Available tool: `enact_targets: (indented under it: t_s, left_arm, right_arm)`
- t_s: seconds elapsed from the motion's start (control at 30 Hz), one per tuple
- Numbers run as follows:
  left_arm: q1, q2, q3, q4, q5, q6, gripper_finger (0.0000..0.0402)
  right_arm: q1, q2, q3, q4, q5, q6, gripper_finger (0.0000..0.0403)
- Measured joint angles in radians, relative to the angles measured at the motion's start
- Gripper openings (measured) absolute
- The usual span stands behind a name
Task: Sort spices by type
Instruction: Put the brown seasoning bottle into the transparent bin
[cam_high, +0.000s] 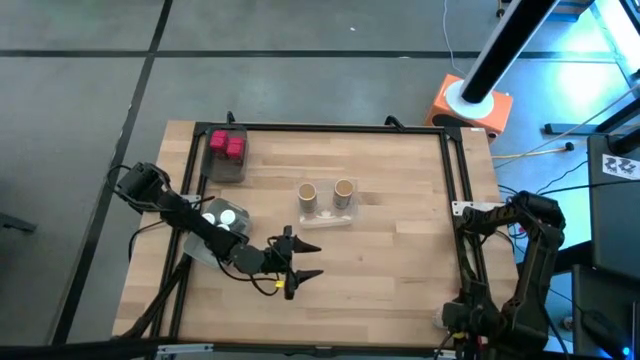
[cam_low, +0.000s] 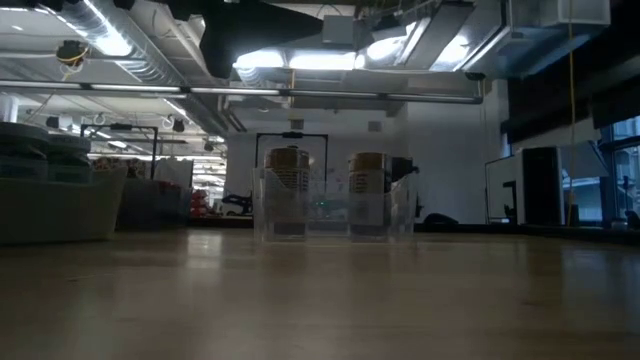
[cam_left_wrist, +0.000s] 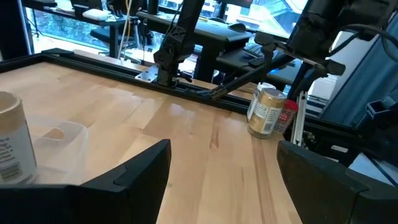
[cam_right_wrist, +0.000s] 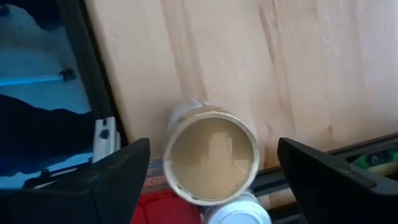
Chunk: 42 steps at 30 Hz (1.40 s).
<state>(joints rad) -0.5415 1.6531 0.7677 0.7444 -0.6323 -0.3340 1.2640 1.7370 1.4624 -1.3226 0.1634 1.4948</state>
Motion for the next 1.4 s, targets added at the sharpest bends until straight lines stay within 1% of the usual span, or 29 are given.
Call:
enact_targets:
  t_s: [0.37, 0.53, 0.8, 1.0, 1.1, 1.23, 1.4]
  left_arm:
    - [0.000, 0.000, 0.000, 0.000, 0.000, 0.000, 0.0276]
    - [0.000, 0.000, 0.000, 0.000, 0.000, 0.000, 0.0276]
    - [0.000, 0.000, 0.000, 0.000, 0.000, 0.000, 0.0276]
    - [0.000, 0.000, 0.000, 0.000, 0.000, 0.000, 0.0276]
    - [0.000, 0.000, 0.000, -0.001, 0.000, 0.000, 0.0276]
    - [0.001, 0.000, 0.000, -0.001, 0.000, 0.000, 0.0276]
    - [0.001, 0.000, 0.000, -0.001, 0.000, 0.001, 0.0276]
  right_arm:
    - [0.000, 0.002, -0.017, -0.010, -0.011, 0.008, 0.0353]
    - [0.000, 0.002, -0.080, 0.029, -0.072, 0.020, 0.0353]
    - [0.000, 0.002, -0.141, 0.076, -0.059, 0.019, 0.0353]
    - [-0.001, 0.002, -0.186, 0.150, -0.052, 0.019, 0.0353]
    - [-0.001, 0.002, -0.193, 0.163, -0.047, 0.019, 0.0337]
    - [-0.010, 0.000, -0.193, 0.172, -0.043, 0.019, 0.0285]
    - [-0.026, 0.001, -0.182, 0.178, -0.031, -0.007, 0.0284]
